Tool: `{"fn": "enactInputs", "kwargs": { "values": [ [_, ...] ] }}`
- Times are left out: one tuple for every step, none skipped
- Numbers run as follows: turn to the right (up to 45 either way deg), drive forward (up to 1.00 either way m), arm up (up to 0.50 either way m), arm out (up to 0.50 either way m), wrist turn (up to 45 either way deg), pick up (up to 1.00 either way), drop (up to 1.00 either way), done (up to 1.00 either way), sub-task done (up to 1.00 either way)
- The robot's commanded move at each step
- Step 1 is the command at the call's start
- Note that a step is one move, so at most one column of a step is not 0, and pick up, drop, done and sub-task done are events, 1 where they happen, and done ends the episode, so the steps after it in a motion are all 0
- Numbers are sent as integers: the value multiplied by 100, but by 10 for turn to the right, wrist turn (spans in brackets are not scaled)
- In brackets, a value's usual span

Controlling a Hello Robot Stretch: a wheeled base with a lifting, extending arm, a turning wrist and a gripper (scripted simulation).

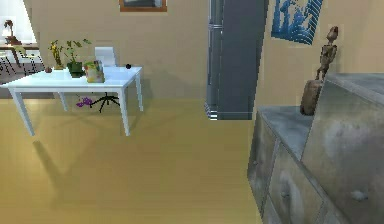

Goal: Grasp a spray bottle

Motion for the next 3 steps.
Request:
{"fn": "enactInputs", "kwargs": {
  "values": [
    [0, 0, 0, 0, 0, 100, 0, 0, 0],
    [0, 0, 10, 0, 0, 0, 0, 0, 0],
    [0, 0, 0, 0, 0, 0, 0, 100, 0]
  ]
}}
